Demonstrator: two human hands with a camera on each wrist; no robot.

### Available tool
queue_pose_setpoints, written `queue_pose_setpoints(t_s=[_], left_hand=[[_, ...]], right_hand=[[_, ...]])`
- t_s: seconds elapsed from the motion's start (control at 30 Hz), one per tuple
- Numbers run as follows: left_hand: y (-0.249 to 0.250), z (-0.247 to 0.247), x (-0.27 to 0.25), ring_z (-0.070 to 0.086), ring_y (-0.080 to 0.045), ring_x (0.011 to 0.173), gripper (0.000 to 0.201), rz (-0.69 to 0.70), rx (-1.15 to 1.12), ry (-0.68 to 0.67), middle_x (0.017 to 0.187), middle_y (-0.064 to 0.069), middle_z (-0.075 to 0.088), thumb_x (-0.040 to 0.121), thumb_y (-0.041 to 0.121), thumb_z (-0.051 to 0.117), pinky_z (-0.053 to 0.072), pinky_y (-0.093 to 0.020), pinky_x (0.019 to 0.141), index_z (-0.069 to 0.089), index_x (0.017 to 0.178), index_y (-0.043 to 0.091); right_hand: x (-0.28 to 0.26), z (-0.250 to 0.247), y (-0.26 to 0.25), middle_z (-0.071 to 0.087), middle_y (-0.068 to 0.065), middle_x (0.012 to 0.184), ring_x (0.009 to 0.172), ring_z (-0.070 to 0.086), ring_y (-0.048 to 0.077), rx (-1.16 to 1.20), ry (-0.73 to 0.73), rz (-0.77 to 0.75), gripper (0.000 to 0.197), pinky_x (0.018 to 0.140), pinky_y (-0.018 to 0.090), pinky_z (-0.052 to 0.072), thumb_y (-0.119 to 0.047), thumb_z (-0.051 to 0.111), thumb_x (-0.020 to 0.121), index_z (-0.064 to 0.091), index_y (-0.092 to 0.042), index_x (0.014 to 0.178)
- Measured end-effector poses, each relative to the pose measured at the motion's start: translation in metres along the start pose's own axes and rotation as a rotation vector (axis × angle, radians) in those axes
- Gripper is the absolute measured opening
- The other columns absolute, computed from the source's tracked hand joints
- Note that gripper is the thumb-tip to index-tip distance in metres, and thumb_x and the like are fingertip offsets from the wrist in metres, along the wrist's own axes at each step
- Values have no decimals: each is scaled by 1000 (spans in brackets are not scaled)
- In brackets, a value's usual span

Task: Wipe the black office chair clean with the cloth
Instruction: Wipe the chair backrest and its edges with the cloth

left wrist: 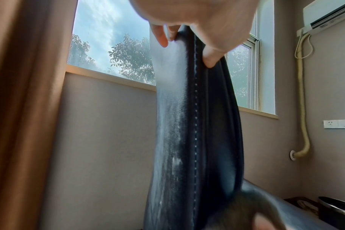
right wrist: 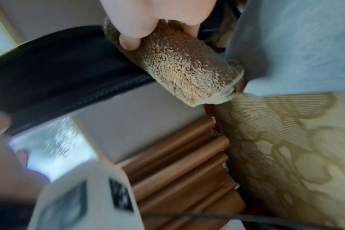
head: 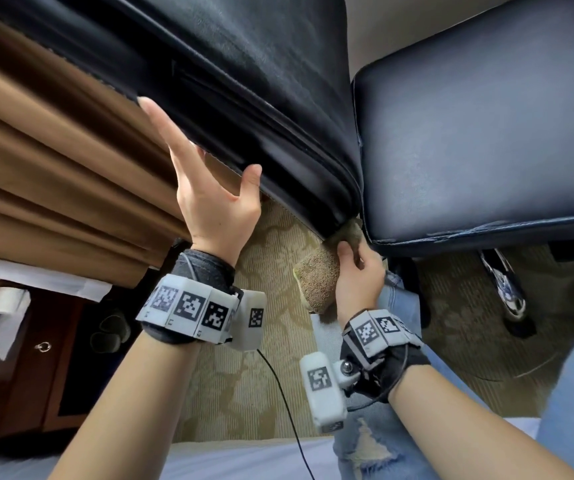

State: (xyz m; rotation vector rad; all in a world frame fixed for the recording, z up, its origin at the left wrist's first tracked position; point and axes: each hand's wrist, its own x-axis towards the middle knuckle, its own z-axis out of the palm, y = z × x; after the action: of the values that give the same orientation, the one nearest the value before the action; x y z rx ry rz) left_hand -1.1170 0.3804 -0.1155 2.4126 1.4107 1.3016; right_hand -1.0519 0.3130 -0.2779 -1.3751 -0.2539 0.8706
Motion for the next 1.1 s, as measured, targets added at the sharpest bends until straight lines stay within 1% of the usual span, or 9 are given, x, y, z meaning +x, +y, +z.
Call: queue_pose_setpoints(t_s=[0.13, 0.23, 0.33, 0.4, 0.5, 0.63, 0.83, 1.0, 1.1], left_hand=[[0, 1, 0, 13, -34, 137, 98, 5, -5, 2, 146, -40, -2, 76, 1, 67, 32, -44, 111, -6, 134, -25], [-1, 2, -1, 11, -34, 137, 97, 14, -1, 2, 145, -43, -3, 77, 2, 68, 33, -45, 110, -6, 133, -26], [-3, 3, -1, 11, -28, 139, 96, 16, -1, 18, 144, -43, -2, 76, 1, 68, 33, -45, 110, -5, 133, -27], [-5, 4, -2, 10, -20, 142, 96, 7, -1, 29, 145, -42, -3, 75, 2, 67, 33, -41, 111, -4, 134, -26], [-6, 6, -2, 14, -36, 140, 97, -34, 6, 18, 147, -39, 0, 74, 5, 67, 31, -39, 112, -2, 136, -24], [-3, 4, 1, 18, -42, 140, 97, -38, 3, 2, 148, -37, 4, 74, 4, 65, 31, -48, 110, -4, 137, -22], [-2, 1, 2, 16, -38, 141, 98, -44, -26, 0, 150, -34, 5, 74, 3, 63, 29, -28, 112, -9, 138, -18], [-3, 5, 3, 12, -32, 141, 97, -43, -45, 12, 151, -31, -1, 76, 2, 62, 25, -20, 111, -9, 139, -18], [-4, 3, 4, 12, -35, 141, 97, -37, -33, 7, 151, -32, -1, 76, 2, 62, 24, -23, 113, -9, 138, -18]], right_hand=[[-18, 22, -30, 40, -11, 99, 95, 43, -17, 33, -144, -329, 43, 87, -4, 28, -8, 64, 83, 54, -13, 125], [-16, 38, -38, 39, -6, 100, 97, 45, 1, 20, -140, -427, 44, 93, 2, 31, -15, 62, 82, 52, -17, 124], [-6, 37, -31, 37, -14, 99, 94, 46, 10, -5, -152, -388, 42, 94, 12, 37, -20, 61, 83, 53, -21, 124], [1, 30, -19, 39, -9, 99, 92, 45, 3, -43, -156, -353, 41, 93, 5, 33, -18, 62, 83, 54, -20, 123], [9, 19, -7, 41, 3, 102, 92, 45, 8, -110, -157, -247, 36, 88, 0, 29, -7, 63, 85, 60, -9, 121], [15, 12, -8, 43, 5, 100, 92, 44, 11, -152, -180, -150, 34, 86, 8, 29, -5, 61, 87, 62, -10, 120], [25, -16, 15, 60, 19, 102, 101, 56, 31, -276, -62, 21, 29, 91, 32, 40, -17, 58, 89, 65, -13, 117], [-10, 0, -18, 42, -4, 94, 90, 47, -3, -21, -156, -242, 42, 88, 4, 33, -4, 62, 85, 53, -24, 121], [-17, 26, -28, 39, -13, 94, 90, 47, -7, -1, -229, -325, 46, 86, 0, 33, -4, 64, 84, 50, -27, 121]])
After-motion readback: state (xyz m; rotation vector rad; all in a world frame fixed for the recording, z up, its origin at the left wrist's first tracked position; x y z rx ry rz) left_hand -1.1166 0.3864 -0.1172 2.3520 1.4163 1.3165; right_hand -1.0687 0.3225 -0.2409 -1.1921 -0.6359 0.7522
